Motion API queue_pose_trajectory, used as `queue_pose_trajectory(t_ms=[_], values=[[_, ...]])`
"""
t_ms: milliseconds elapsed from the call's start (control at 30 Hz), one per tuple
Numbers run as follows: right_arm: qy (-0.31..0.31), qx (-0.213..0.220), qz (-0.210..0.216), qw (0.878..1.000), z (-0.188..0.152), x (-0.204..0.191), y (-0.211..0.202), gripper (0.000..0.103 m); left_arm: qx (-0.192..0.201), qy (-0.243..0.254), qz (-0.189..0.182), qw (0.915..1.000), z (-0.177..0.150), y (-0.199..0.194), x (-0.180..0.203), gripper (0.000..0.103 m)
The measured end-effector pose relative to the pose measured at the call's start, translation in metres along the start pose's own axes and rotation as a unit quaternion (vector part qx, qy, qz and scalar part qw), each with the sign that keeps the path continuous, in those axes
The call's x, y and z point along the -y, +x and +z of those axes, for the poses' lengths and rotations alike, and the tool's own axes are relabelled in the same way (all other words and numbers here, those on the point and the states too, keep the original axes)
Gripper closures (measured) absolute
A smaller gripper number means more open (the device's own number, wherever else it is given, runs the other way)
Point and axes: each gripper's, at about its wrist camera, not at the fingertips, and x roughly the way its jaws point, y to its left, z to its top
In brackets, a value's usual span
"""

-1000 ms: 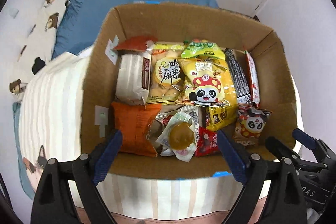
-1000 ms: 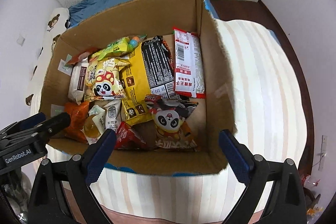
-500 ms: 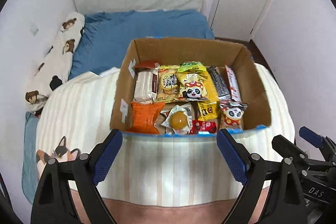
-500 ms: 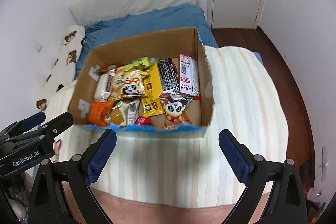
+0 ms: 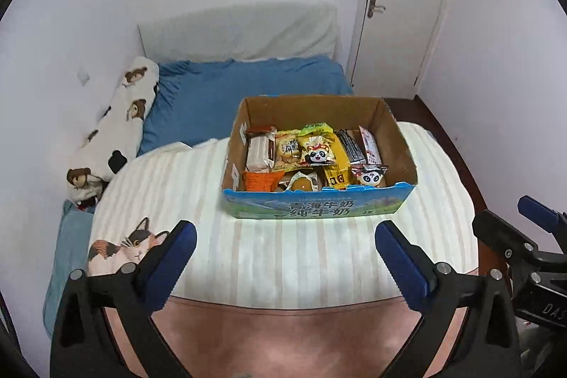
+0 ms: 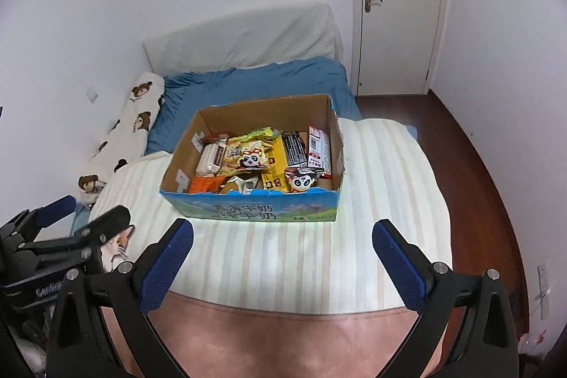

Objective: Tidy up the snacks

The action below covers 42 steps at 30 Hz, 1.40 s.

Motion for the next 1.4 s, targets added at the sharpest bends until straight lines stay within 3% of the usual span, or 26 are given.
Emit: queue_pose_trajectory(t_ms=[333, 600, 1400], values=[[-0.013, 0.033, 0.001, 0.999, -0.016, -0.011, -0.059, 0.0, 0.025, -0.015, 0.001, 0.9996, -0.02, -0.049, -0.01, 0.0], [-0.022, 0.048, 0.001, 0.999, -0.021, -0.019, -0.081, 0.0, 0.039, -0.013, 0.007, 0.9991, -0.03, -0.067, -0.012, 0.0], [0.011, 0.047, -0.052, 0.997, 0.02, 0.004, -0.004, 0.0, 0.058, -0.006, 0.06, 0.9965, 0.014, -0.006, -0.006, 0.0]])
